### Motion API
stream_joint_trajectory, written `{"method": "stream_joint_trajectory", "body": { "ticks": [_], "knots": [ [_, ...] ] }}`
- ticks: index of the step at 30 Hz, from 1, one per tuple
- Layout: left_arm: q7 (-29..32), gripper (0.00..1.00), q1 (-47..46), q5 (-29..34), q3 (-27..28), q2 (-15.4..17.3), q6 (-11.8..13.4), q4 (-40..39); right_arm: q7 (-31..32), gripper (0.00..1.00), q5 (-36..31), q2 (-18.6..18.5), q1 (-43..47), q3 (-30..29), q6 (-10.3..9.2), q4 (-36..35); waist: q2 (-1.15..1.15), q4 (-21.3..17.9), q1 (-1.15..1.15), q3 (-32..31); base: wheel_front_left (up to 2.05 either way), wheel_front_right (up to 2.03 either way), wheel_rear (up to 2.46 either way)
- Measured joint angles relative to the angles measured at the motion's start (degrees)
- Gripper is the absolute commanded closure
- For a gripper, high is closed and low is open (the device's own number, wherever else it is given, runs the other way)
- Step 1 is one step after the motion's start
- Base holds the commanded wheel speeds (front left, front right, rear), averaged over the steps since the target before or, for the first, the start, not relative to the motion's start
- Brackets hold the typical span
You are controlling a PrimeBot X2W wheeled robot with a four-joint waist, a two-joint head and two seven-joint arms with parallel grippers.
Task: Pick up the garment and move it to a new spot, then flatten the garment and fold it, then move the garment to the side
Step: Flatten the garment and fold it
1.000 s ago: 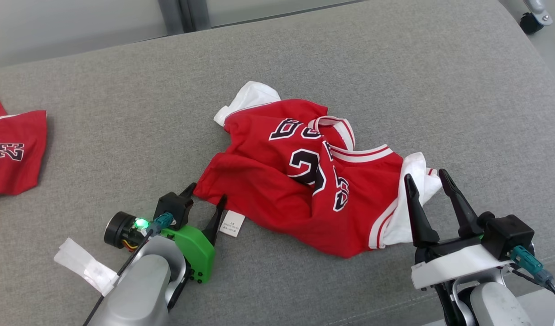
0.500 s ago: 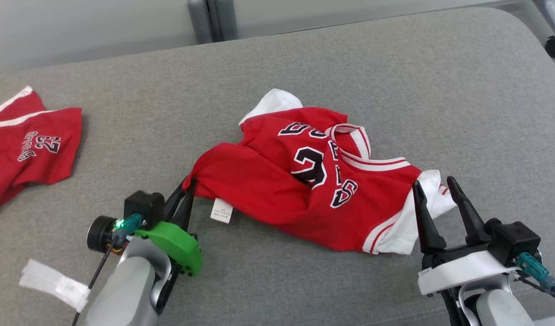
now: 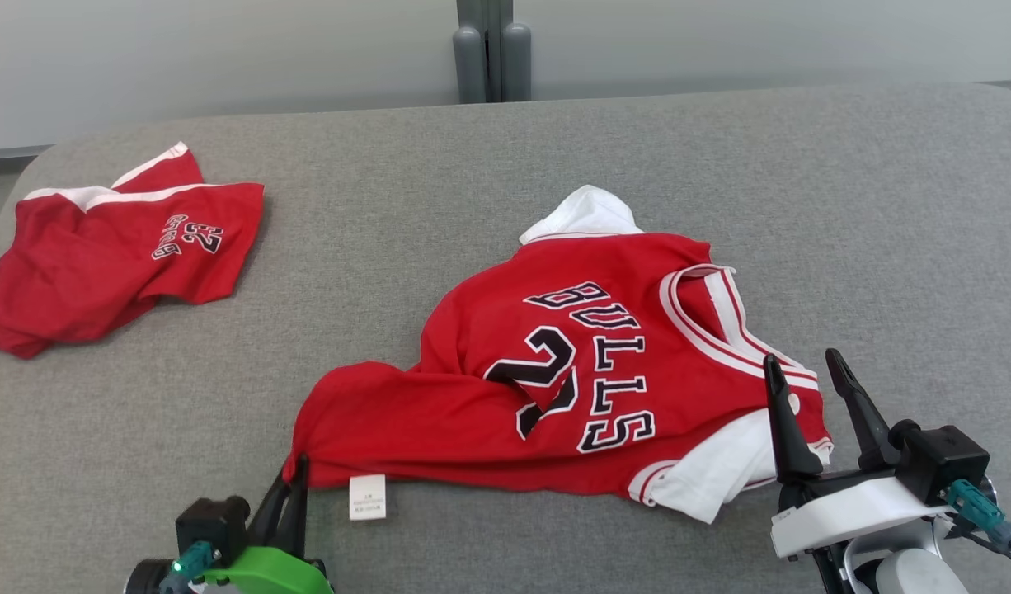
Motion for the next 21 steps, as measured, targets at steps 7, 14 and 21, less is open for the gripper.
{"method": "stream_joint_trajectory", "body": {
  "ticks": [7, 14, 21],
  "knots": [
    [0.00, 1.00, 4.90, -0.14, 0.41, -2.33, 0.05, -0.09, 0.00, 0.00, -0.02, 0.22, 0.41, -0.55, 0.00, 0.64, 0.00, 1.58, 0.00, -0.78, 0.00, 0.00, 0.00],
    [0.00, 0.00, 4.85, 0.90, 3.19, -3.37, 0.25, -4.11, 0.00, 0.00, -0.04, 0.22, 0.66, -1.30, 0.00, 1.25, 0.00, 2.49, 0.00, -1.67, 0.00, 0.00, 0.00],
    [0.00, 0.00, 4.89, 3.44, 7.73, -4.60, 0.34, -10.53, 0.00, 0.00, -0.04, 0.14, 0.68, -1.32, 0.00, 1.58, 0.00, 2.34, 0.00, -3.11, 0.00, 0.00, 0.00]
  ]
}}
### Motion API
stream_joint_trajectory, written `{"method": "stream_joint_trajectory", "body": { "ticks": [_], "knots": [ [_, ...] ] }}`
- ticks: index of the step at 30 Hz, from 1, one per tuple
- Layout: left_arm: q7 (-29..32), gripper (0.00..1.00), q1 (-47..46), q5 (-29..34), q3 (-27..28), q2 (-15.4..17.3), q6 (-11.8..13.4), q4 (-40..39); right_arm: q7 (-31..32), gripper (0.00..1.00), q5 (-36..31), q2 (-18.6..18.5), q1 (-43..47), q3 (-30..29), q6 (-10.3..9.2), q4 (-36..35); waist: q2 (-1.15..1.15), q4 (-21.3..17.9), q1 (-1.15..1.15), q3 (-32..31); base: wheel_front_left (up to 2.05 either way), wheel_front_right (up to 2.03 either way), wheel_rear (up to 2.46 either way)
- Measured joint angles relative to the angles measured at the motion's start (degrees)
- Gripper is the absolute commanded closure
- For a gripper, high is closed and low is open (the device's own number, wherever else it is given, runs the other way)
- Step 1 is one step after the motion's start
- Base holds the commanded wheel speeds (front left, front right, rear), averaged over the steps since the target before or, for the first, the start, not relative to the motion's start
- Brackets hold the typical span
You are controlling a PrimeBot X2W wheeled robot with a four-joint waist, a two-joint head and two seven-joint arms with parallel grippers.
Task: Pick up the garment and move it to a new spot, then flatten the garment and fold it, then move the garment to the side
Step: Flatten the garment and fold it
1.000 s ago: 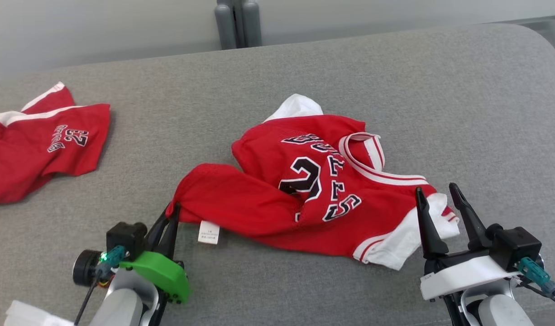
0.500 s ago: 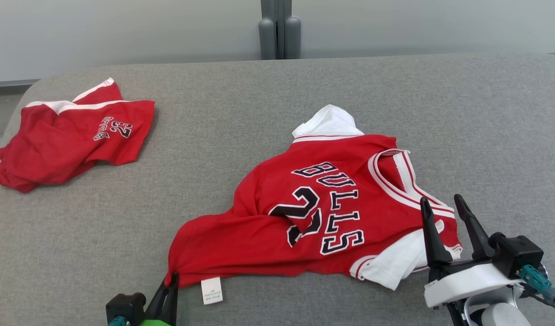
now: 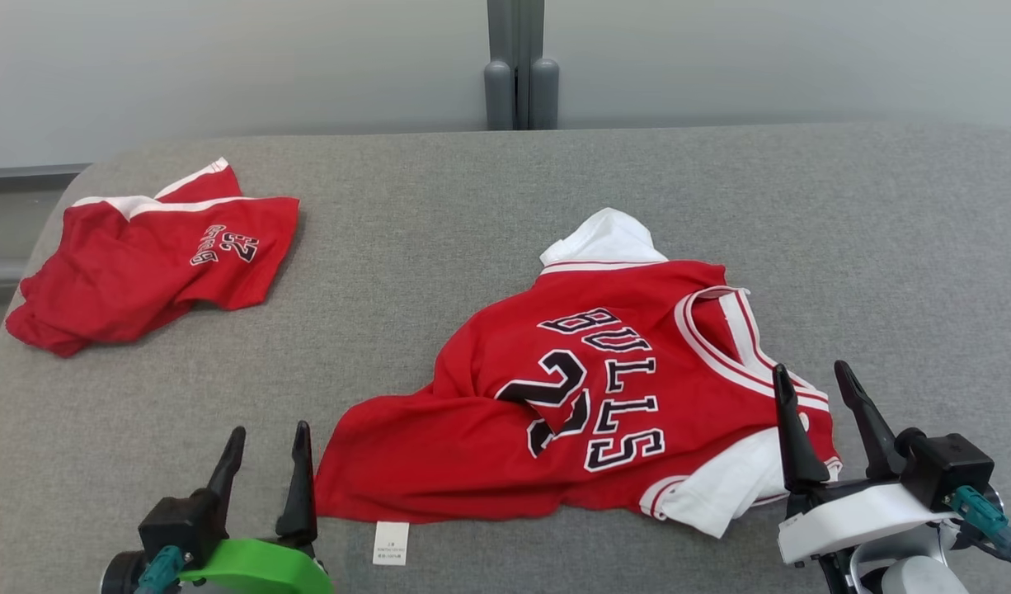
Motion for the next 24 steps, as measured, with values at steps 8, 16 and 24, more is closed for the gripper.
{"method": "stream_joint_trajectory", "body": {
  "ticks": [8, 16, 24],
  "knots": [
    [0.00, 0.00, 0.79, 3.30, 5.09, -1.33, -0.02, -4.85, 0.00, 0.00, -0.10, -0.35, 1.31, -0.67, 0.00, 0.63, 0.00, -1.45, 0.00, -1.51, 0.00, 0.00, 0.00],
    [0.00, 0.00, 1.45, 5.20, 8.21, -2.12, -0.89, -6.13, 0.00, 0.00, -1.05, -1.13, 1.99, -0.22, 0.00, 3.05, 0.00, -2.38, 0.00, -2.36, 0.00, 0.00, 0.00],
    [0.00, 0.00, 1.53, 6.24, 8.31, -2.45, -1.57, -6.00, 0.09, 0.00, -1.55, -4.48, -4.52, 3.80, 0.00, 7.32, 0.00, -1.32, 0.00, -2.22, 0.00, 0.00, 0.00]
  ]
}}
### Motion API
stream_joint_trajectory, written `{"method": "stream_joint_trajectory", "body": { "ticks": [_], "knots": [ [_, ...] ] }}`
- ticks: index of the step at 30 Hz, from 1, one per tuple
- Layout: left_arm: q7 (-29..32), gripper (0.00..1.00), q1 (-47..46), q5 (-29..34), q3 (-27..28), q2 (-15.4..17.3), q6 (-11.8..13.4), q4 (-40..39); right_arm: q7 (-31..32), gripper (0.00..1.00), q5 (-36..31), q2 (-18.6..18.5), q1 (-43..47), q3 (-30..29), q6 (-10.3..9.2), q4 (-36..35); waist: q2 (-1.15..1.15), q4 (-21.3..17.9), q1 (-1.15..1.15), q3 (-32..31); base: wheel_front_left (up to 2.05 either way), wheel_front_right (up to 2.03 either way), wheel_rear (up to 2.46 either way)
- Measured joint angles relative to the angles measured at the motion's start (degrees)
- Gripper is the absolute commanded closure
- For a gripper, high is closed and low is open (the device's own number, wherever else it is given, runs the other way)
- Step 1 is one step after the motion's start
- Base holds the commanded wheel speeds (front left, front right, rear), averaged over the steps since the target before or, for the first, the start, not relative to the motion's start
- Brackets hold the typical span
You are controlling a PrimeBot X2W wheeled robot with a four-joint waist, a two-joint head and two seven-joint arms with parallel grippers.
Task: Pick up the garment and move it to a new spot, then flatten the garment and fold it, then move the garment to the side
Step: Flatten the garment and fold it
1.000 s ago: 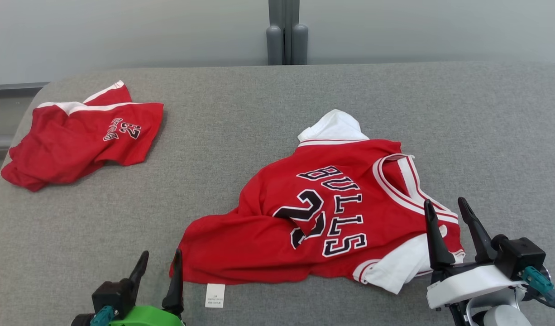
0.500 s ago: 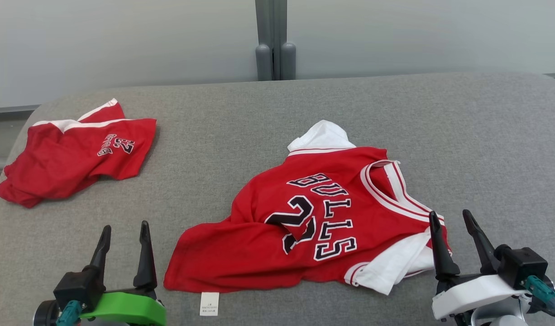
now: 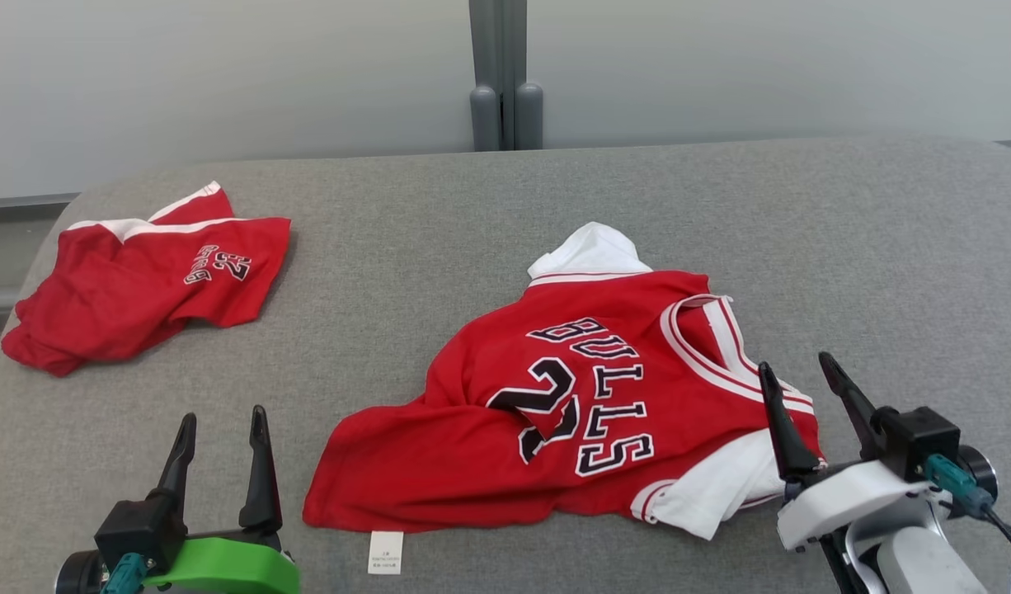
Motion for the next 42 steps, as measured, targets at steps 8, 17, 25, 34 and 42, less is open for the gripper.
{"method": "stream_joint_trajectory", "body": {
  "ticks": [8, 17, 25, 34, 42],
  "knots": [
    [0.00, 0.00, -1.09, -0.52, -1.29, -0.10, -0.22, 0.65, 2.93, 0.00, -0.92, -2.79, -11.78, 3.69, 0.00, 7.89, 0.00, 1.98, 0.00, 1.93, 0.00, 0.00, 0.00],
    [0.00, 0.00, -3.47, -2.49, -3.87, -0.13, 0.77, 0.82, 10.85, 0.00, -1.22, -4.30, -23.98, 4.34, 0.00, 22.19, 0.00, 5.25, 0.00, 5.58, 0.00, 0.00, 0.00],
    [0.00, 0.00, -4.03, -3.37, -5.11, -0.14, 1.30, 1.02, 17.28, 0.57, 3.47, -3.59, -26.15, 6.61, 0.01, 32.18, 0.00, 8.06, 0.00, 7.82, 0.00, 0.00, 0.00],
    [0.00, 0.00, -5.82, -3.88, -5.75, -0.14, 1.59, 1.40, 11.65, 1.00, 6.49, -6.81, -34.56, 7.01, 0.01, 34.34, 0.00, 8.63, 0.00, 8.77, 0.00, 0.00, 0.00],
    [0.00, 0.00, -6.06, -4.25, -6.73, -0.15, 1.87, 1.27, 8.31, 0.00, 3.79, -5.78, -40.39, 6.95, 0.01, 41.47, 0.00, 9.14, 0.00, 9.37, 0.00, 0.00, 0.00]
  ]
}}
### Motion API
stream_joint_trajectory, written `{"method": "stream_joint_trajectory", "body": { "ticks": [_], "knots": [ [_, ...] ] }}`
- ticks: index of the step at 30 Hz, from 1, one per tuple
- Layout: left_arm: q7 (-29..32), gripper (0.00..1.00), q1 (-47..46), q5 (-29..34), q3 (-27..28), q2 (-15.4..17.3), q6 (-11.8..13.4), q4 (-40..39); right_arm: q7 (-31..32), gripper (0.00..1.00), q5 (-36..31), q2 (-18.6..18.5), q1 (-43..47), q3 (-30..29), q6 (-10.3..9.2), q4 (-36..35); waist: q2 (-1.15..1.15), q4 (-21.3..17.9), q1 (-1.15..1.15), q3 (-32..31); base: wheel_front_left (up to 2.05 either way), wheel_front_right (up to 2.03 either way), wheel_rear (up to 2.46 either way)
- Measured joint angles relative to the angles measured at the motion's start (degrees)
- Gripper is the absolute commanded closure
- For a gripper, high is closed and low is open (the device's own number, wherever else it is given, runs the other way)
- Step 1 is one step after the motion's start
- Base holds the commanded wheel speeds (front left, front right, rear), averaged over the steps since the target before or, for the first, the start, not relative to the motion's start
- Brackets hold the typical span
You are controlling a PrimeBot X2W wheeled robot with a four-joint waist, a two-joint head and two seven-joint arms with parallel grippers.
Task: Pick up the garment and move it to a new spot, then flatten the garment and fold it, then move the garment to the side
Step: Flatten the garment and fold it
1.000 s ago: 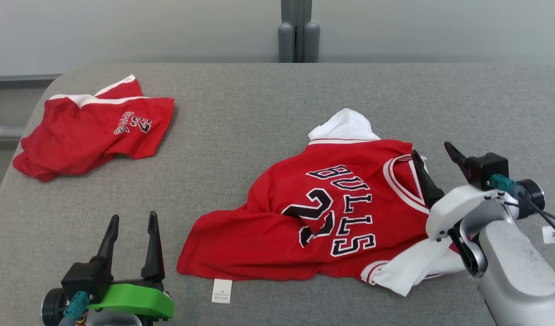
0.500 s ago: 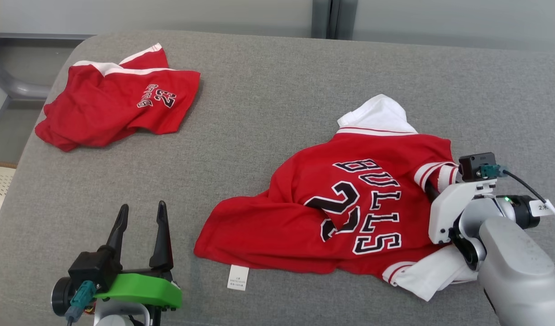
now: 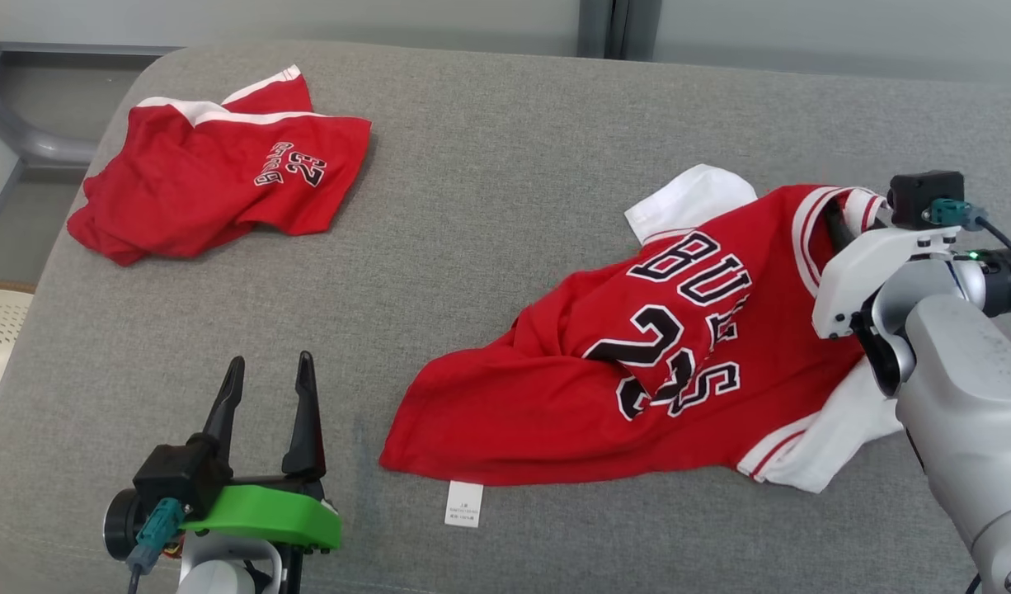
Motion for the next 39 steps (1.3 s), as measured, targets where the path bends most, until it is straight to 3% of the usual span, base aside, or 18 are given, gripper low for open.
{"method": "stream_joint_trajectory", "body": {
  "ticks": [8, 18, 26, 27, 29, 39],
  "knots": [
    [0.00, 0.00, 0.58, -0.04, 0.77, 0.00, 0.42, 0.15, -5.57, 0.00, 0.63, 0.15, 2.78, 1.40, 0.00, 2.57, 0.00, -0.95, 0.00, -1.12, 0.00, 0.00, 0.00],
    [0.00, 0.00, 2.06, 0.56, 1.57, 0.00, 0.35, -0.14, -7.57, 0.00, 5.44, -0.19, 15.94, 2.09, 0.00, -3.37, 0.00, -3.90, 0.00, -3.67, 0.00, 0.00, 0.00],
    [0.00, 0.00, 2.37, 0.81, 1.29, 0.00, -0.09, 0.05, -6.20, 0.00, 8.31, -0.73, 19.80, 2.16, 0.00, -8.10, 0.00, -4.73, 0.00, -4.02, 0.00, 0.00, 0.00],
    [0.00, 0.00, 2.37, 0.81, 1.23, 0.00, -0.10, 0.09, -5.69, 0.04, 8.77, -0.75, 19.98, 2.14, 0.00, -8.34, 0.00, -4.62, 0.00, -4.05, 0.00, 0.00, 0.00],
    [0.00, 0.00, 2.37, 0.82, 1.22, -0.01, -0.15, 0.13, -4.65, 1.00, 9.81, -0.60, 20.39, 2.23, 0.00, -8.69, 0.00, -4.38, 0.00, -4.15, 0.00, 0.00, 0.00],
    [0.00, 0.00, 4.06, 0.81, 1.94, -0.01, -0.09, 0.21, -6.58, 1.00, 10.38, -0.77, 23.70, 0.88, 0.00, -12.43, 0.00, -4.83, 0.00, -5.40, 0.00, 0.00, 0.00]
  ]
}}
